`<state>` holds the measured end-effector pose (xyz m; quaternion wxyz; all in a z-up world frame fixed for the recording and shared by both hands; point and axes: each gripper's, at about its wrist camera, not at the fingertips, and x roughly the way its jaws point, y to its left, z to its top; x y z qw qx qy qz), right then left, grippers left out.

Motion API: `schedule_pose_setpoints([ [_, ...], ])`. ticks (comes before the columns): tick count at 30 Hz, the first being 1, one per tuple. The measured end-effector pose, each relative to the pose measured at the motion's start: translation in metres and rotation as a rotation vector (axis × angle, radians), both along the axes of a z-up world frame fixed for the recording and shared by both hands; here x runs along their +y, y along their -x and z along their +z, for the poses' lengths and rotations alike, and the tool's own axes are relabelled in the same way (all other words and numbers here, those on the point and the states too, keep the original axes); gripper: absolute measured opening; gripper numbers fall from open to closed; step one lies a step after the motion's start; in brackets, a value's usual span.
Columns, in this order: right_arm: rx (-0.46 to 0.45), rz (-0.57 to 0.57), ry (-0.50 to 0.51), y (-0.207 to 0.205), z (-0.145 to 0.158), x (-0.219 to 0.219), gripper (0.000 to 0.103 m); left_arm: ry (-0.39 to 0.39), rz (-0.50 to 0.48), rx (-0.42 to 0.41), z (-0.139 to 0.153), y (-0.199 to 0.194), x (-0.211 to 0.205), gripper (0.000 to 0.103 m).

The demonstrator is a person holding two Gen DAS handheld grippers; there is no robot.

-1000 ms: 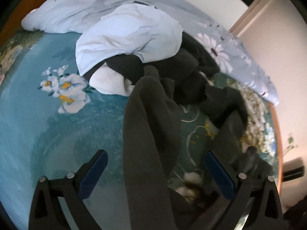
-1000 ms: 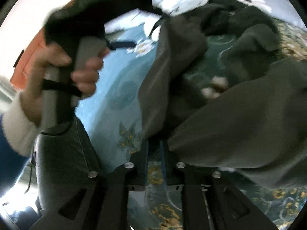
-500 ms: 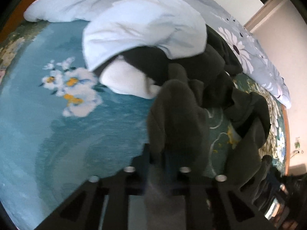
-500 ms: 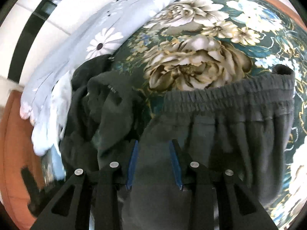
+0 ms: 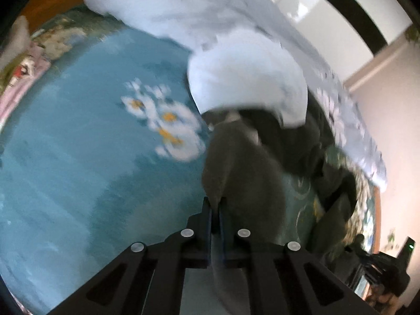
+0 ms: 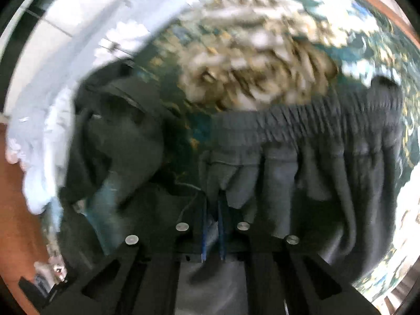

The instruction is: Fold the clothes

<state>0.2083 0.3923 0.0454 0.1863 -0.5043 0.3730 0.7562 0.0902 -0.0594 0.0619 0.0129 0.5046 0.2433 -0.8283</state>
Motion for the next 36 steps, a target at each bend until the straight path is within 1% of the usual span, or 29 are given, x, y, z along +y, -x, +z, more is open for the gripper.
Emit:
schedule_pose_setpoints([
  [3,0.143,0.023,-0.038,0.007,0.059,0.006,0.006,-0.004,0.052,0.100,0.051,0.004,-0.028,0.004],
  [5,0.261,0.034,-0.052,0.012,0.104,0.010,0.006,0.001,0.078,0.198,0.095,0.003,-0.046,0.004],
  [7,0.383,0.042,-0.067,0.017,0.151,0.013,0.006,0.008,0.094,0.318,0.142,-0.007,-0.066,0.004],
  [9,0.535,0.055,-0.068,0.008,0.194,0.018,0.006,0.017,0.095,0.404,0.176,-0.022,-0.082,0.005],
  [10,0.605,0.064,-0.074,0.002,0.211,0.019,0.006,0.023,0.096,0.426,0.184,-0.029,-0.089,0.005],
  [11,0.647,0.077,-0.090,-0.008,0.220,0.018,0.006,0.028,0.097,0.436,0.189,-0.037,-0.096,0.005],
  [12,0.684,0.091,-0.108,-0.020,0.226,0.016,0.006,0.037,0.093,0.422,0.185,-0.043,-0.099,0.005],
  [13,0.720,0.105,-0.127,-0.031,0.233,0.015,0.006,0.048,0.084,0.390,0.174,-0.047,-0.100,0.005],
  [15,0.686,0.114,-0.115,-0.051,0.210,0.015,0.006,0.077,0.069,0.315,0.147,-0.054,-0.099,0.005],
  [16,0.664,0.118,-0.106,-0.061,0.197,0.015,0.006,0.096,0.065,0.253,0.125,-0.054,-0.095,0.005],
  [17,0.613,0.113,-0.082,-0.070,0.173,0.016,0.006,0.112,0.063,0.185,0.101,-0.053,-0.091,0.005],
  [19,0.492,0.067,-0.031,-0.087,0.123,0.021,0.006,0.135,0.052,0.051,0.055,-0.052,-0.078,0.005],
  [21,0.371,0.018,0.019,-0.105,0.073,0.026,0.006,0.165,0.034,-0.028,0.028,-0.055,-0.061,0.005],
  [23,0.273,-0.036,0.052,-0.122,0.034,0.036,0.006,0.197,0.018,-0.077,0.011,-0.059,-0.046,0.005],
  [26,0.230,-0.075,0.104,-0.142,0.009,0.050,0.006,0.230,0.014,-0.106,0.010,-0.063,-0.033,0.005],
  [29,0.208,-0.041,0.078,-0.149,0.008,0.057,0.006,0.229,0.048,-0.151,0.007,-0.075,-0.029,0.005],
  [32,0.181,-0.005,0.057,-0.157,0.011,0.062,0.006,0.174,0.091,-0.218,-0.006,-0.086,-0.035,0.006],
  [33,0.166,-0.001,0.055,-0.161,0.006,0.063,0.006,0.149,0.103,-0.234,-0.010,-0.090,-0.036,0.009],
  [36,0.119,-0.002,0.054,-0.175,-0.010,0.067,0.006,0.065,0.135,-0.278,-0.021,-0.097,-0.041,0.010],
])
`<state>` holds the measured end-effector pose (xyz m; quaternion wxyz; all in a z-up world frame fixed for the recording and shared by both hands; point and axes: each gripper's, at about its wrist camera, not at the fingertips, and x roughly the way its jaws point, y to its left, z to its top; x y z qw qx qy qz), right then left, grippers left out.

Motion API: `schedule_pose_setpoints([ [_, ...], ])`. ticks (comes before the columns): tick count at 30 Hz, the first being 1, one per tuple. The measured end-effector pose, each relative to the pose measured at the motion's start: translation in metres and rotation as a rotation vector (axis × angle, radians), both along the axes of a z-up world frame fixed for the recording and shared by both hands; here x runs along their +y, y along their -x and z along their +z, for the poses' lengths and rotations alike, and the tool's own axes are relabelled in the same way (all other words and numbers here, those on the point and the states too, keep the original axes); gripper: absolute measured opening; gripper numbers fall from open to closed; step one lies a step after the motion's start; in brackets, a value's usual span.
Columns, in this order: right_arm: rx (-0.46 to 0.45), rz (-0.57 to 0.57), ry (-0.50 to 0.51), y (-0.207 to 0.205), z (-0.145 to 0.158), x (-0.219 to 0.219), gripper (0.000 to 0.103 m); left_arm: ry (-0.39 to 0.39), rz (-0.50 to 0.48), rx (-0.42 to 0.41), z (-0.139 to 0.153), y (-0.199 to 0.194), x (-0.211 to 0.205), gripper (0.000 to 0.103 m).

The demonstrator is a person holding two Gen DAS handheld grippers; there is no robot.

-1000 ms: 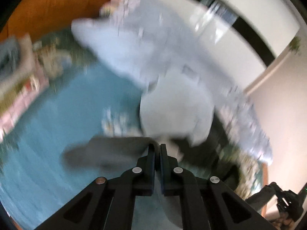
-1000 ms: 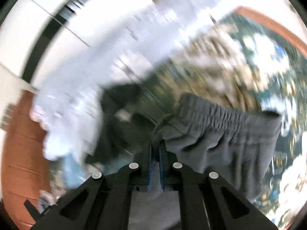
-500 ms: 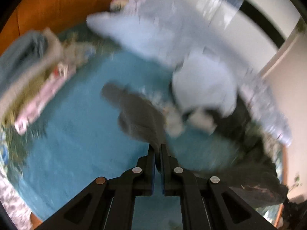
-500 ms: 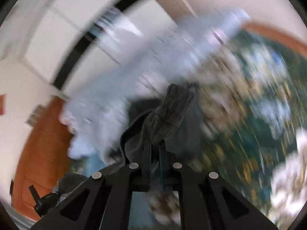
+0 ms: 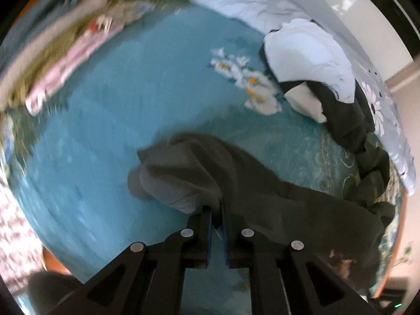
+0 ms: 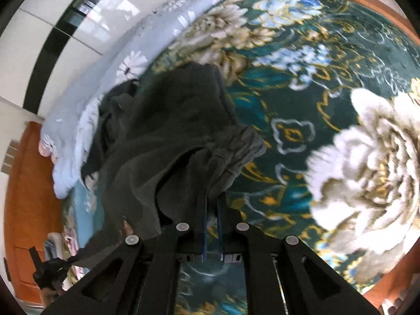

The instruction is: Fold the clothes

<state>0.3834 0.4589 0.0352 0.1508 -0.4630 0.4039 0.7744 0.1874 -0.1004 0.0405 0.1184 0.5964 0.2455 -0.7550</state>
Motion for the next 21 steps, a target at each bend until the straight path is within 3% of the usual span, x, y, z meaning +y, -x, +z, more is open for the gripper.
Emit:
schedule_pose_setpoints([
  [4,-0.035,-0.038,0.005,-0.013,-0.016,0.006,0.006,-0.084,0.004,-0.006,0.003,-0.004,-0.001,0.017],
  [9,-0.060,-0.069,-0.064,-0.021,-0.012,0.015,0.006,-0.248,-0.025,-0.037,0.001,-0.012,0.002,0.038],
  [14,-0.102,-0.068,-0.087,-0.022,-0.018,0.021,0.006,-0.292,0.041,-0.033,-0.006,-0.013,-0.004,0.044],
  [17,-0.117,-0.065,-0.085,-0.022,-0.023,0.018,0.006,-0.286,0.109,-0.042,-0.016,-0.010,-0.008,0.043],
  [19,-0.119,-0.060,-0.086,-0.022,-0.022,0.017,0.006,-0.245,0.135,-0.034,-0.017,-0.008,-0.008,0.033],
  [20,-0.117,-0.057,-0.085,-0.023,-0.022,0.017,0.006,-0.201,0.113,-0.023,-0.013,-0.005,-0.004,0.016],
  [21,-0.113,-0.060,-0.078,-0.024,-0.021,0.017,0.006,-0.158,0.092,-0.013,-0.009,-0.002,0.000,0.014],
])
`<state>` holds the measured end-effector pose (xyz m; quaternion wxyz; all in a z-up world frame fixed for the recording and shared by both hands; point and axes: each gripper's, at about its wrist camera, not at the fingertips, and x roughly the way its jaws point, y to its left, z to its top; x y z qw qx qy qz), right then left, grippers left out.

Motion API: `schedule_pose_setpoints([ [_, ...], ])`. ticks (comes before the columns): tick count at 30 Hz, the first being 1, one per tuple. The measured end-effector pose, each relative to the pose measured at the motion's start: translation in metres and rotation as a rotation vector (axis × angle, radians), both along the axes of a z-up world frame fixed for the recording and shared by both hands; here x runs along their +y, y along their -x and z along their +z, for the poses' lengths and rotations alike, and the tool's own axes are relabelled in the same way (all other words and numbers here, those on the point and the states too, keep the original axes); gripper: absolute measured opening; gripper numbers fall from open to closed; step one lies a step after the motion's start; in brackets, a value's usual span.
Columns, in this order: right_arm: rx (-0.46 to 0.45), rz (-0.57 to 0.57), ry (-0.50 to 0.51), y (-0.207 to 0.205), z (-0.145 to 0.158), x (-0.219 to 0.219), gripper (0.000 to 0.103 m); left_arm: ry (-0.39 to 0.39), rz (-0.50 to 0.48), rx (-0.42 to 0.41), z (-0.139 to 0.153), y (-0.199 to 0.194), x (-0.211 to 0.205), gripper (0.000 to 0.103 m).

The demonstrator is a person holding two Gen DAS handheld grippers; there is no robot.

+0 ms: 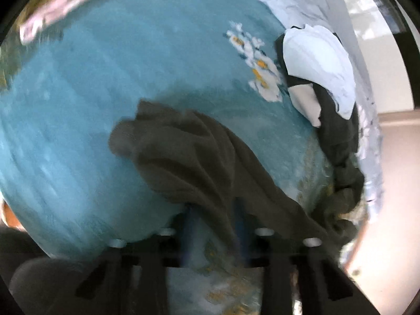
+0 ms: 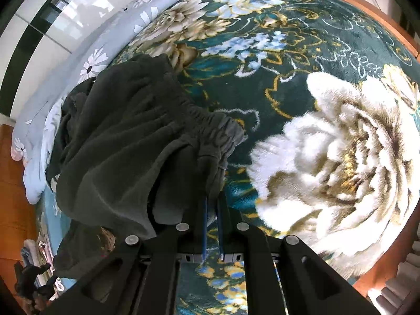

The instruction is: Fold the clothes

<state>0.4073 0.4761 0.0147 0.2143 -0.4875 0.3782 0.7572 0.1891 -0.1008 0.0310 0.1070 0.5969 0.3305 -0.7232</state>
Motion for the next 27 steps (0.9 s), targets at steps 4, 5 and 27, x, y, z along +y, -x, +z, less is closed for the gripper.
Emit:
schedule_pose_setpoints([
  [4,0.015,0.006,0.014,-0.002,0.006,0.000,0.006,0.152,-0.122,0.174,0.044,0.001,0.021,0.010],
  [5,0.017,0.012,0.013,-0.001,0.008,-0.002,0.006,0.193,-0.155,0.234,0.058,-0.001,0.027,0.010],
  [27,-0.037,0.018,0.172,0.016,0.013,0.003,0.009,0.012,0.130,0.011,0.038,-0.050,-0.036,0.044],
])
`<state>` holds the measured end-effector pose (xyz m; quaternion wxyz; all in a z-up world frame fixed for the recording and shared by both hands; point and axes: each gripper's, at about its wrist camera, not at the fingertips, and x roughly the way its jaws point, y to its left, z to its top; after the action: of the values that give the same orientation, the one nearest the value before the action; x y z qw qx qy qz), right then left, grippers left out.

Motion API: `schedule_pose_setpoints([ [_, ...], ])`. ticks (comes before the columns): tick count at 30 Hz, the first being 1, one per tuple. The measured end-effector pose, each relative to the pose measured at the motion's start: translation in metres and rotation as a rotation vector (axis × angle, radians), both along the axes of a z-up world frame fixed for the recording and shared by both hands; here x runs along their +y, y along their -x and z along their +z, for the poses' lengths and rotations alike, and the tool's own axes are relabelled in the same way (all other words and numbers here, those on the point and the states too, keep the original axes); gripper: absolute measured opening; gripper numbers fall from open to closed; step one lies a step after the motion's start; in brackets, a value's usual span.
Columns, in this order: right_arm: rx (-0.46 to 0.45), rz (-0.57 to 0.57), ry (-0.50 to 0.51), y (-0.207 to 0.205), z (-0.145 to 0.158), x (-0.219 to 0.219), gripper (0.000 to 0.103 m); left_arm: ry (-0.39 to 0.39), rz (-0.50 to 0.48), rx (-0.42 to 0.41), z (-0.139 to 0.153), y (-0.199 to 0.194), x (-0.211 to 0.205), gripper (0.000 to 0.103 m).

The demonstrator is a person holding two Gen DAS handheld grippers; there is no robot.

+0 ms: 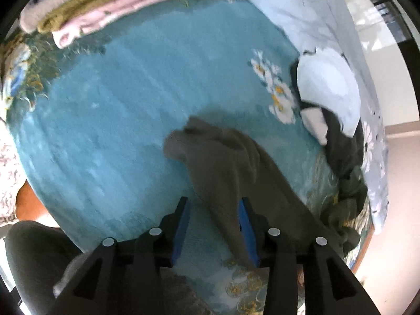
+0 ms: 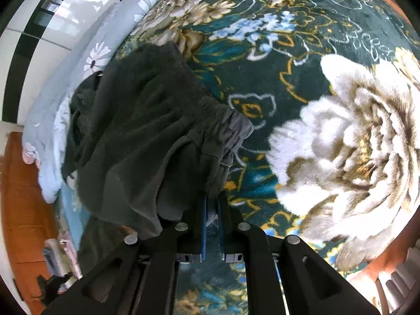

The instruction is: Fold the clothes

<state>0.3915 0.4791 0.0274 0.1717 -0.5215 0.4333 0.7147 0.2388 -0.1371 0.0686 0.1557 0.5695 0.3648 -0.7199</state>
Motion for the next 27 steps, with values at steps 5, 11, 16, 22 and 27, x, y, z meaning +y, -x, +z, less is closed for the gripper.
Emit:
schedule_pose_setpoints([
  [5,-0.072,0.114,-0.182,0.013,0.049,0.005,0.014,0.076,0.028,0.070,0.011,0.004,-0.002,0.054],
  [11,0.096,0.205,-0.192,0.080,0.065,-0.035,0.016,0.104,-0.082,0.277,-0.018,0.038,0.047,0.055],
  [16,0.199,0.273,-0.043,0.168,0.050,-0.101,0.016,0.046,-0.116,0.236,-0.040,0.055,0.052,0.055],
  [22,0.167,0.366,-0.286,0.267,0.046,-0.122,0.026,-0.104,-0.040,0.277,-0.058,0.056,0.044,0.055],
  [27,0.055,0.426,-0.473,0.332,0.023,-0.128,0.034,-0.154,0.008,0.266,-0.072,0.061,0.039,0.059],
])
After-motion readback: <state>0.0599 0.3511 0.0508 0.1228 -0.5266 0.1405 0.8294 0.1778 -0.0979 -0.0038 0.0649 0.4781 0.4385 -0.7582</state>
